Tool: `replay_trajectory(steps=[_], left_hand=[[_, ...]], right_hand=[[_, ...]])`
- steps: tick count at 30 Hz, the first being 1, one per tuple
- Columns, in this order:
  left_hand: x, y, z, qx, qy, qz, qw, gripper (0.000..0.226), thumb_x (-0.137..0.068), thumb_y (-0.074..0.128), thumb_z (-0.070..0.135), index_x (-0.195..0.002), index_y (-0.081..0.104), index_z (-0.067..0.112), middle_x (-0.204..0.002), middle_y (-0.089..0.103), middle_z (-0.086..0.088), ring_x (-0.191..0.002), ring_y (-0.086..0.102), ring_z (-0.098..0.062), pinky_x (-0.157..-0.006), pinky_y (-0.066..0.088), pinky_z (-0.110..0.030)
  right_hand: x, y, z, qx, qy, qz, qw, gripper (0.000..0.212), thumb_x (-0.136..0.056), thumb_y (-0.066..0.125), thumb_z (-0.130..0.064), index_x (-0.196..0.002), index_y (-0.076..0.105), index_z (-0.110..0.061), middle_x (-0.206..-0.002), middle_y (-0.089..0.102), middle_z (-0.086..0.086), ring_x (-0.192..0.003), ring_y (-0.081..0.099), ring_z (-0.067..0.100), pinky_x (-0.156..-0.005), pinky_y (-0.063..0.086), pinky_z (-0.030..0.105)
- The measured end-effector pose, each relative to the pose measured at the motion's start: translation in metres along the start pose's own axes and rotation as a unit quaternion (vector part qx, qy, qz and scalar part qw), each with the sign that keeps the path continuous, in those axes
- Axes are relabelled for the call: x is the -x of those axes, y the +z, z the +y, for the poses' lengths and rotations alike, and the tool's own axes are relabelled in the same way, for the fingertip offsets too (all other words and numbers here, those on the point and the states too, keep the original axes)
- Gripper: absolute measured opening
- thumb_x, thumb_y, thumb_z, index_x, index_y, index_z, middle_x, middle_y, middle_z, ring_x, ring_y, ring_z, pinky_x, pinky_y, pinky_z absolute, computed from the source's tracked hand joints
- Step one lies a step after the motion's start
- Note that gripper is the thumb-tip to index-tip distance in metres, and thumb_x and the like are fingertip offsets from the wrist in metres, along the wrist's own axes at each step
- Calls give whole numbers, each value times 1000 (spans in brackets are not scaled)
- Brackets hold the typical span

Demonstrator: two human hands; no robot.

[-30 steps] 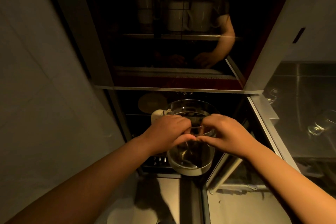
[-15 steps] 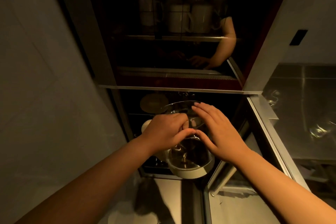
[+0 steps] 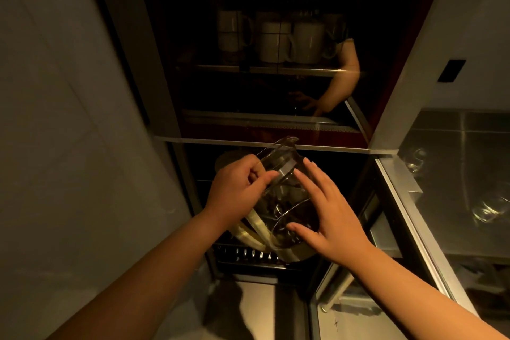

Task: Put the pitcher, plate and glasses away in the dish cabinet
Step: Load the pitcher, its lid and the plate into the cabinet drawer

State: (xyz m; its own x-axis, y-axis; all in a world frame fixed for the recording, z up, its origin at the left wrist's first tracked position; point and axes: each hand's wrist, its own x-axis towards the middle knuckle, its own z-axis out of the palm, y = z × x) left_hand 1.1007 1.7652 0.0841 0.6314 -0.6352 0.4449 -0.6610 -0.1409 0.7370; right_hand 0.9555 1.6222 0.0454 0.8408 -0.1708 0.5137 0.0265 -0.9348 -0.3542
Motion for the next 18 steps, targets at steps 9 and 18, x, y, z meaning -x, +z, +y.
replay_trajectory(steps=[9, 18], left_hand=[[1, -18, 1, 111, -70, 54, 990, 31, -80, 59, 45, -68, 49, 18, -65, 55, -14, -59, 57, -32, -57, 50, -34], [3, -19, 10, 134, -77, 73, 985, 42, -74, 55, 56, -69, 50, 15, -65, 57, -12, -56, 60, -25, -56, 52, -30]], right_hand=[[6, 8, -6, -138, 49, 157, 977, 79, -78, 54, -69, -140, 30, -25, -149, 26, -13, -138, 29, 14, -104, 37, 55], [7, 4, -10, -143, -41, 208, 967, 76, -79, 63, -56, -136, 31, -17, -150, 23, -3, -137, 29, 29, -103, 35, 61]])
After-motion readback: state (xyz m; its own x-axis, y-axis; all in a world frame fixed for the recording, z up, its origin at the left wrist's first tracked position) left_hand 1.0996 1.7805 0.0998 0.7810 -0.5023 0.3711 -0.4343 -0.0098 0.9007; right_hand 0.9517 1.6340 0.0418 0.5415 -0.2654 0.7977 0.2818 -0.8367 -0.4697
